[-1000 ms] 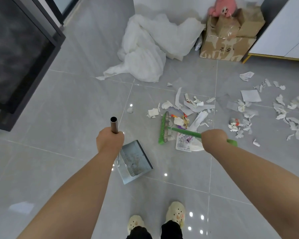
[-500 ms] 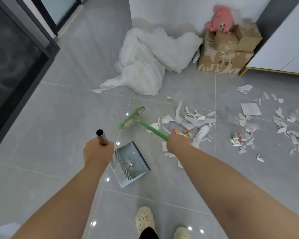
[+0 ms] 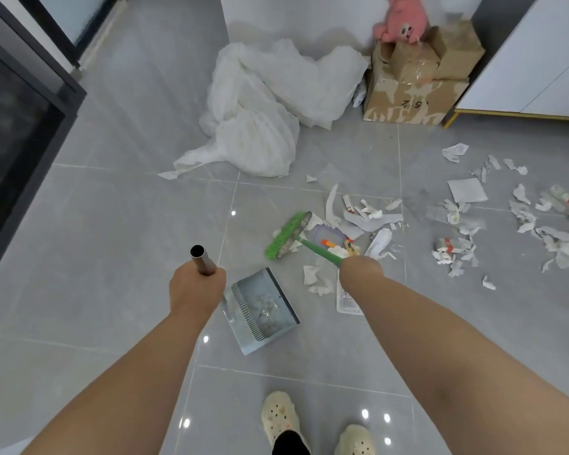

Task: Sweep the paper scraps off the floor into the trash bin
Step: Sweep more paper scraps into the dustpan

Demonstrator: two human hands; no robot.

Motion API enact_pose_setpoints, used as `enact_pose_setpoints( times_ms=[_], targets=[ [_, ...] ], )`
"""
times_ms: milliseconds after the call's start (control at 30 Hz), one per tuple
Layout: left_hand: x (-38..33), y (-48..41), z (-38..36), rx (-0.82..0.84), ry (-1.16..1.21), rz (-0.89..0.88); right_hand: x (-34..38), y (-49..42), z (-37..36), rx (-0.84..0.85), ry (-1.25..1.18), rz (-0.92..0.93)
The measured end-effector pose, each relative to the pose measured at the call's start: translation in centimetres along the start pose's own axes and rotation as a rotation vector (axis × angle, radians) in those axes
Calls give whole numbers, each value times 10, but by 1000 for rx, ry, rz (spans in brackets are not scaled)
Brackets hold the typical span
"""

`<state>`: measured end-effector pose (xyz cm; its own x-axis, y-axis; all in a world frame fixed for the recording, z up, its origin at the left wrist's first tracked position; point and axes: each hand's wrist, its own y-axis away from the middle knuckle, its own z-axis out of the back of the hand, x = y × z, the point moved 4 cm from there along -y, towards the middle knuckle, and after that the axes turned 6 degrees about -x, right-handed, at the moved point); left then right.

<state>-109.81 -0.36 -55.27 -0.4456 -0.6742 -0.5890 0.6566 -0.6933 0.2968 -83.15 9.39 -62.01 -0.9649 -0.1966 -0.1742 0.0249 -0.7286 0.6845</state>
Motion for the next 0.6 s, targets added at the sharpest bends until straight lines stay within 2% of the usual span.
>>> enact_pose_setpoints(
  times_ms=[300,600],
  targets=[
    [-14,45,-30,-23,28,26,-100,35,-28,-27,-29,-98],
    [-20,68,-57,-1,40,42,-167,50,-46,10,-284,-206]
  ],
)
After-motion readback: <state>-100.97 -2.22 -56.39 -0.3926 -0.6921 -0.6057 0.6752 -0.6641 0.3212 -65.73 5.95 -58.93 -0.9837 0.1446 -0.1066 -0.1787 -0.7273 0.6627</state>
